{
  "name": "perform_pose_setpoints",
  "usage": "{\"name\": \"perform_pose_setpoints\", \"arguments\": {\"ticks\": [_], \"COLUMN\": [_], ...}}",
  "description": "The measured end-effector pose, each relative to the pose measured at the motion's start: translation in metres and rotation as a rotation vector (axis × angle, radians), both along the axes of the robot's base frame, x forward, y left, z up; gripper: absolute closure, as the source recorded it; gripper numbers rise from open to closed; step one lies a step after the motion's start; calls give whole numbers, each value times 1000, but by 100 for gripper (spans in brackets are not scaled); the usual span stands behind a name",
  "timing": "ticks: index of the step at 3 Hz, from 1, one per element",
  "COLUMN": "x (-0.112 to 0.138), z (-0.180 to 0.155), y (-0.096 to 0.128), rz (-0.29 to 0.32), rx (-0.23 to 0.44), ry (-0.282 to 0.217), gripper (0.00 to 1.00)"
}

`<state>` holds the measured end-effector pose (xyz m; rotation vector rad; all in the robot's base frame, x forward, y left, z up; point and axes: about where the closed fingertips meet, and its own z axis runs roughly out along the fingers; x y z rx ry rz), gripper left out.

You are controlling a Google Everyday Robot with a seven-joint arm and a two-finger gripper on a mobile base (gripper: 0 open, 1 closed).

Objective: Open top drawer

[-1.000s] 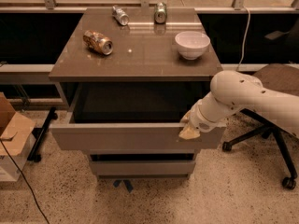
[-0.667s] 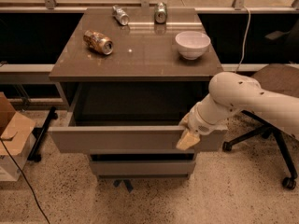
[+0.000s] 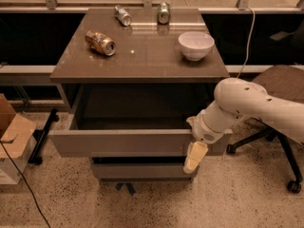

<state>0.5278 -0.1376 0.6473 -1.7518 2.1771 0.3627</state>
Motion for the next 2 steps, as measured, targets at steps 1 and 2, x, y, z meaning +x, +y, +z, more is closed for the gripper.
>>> {"name": "perform_pose_setpoints", "arguments": {"ticks": [1,2], "x": [-30,-30], "z": [-8,-2], "y": [-3,-3], "rz": [-33,-33], "rx": [30,30], "ry": [40,40], "gripper": [3,25]}}
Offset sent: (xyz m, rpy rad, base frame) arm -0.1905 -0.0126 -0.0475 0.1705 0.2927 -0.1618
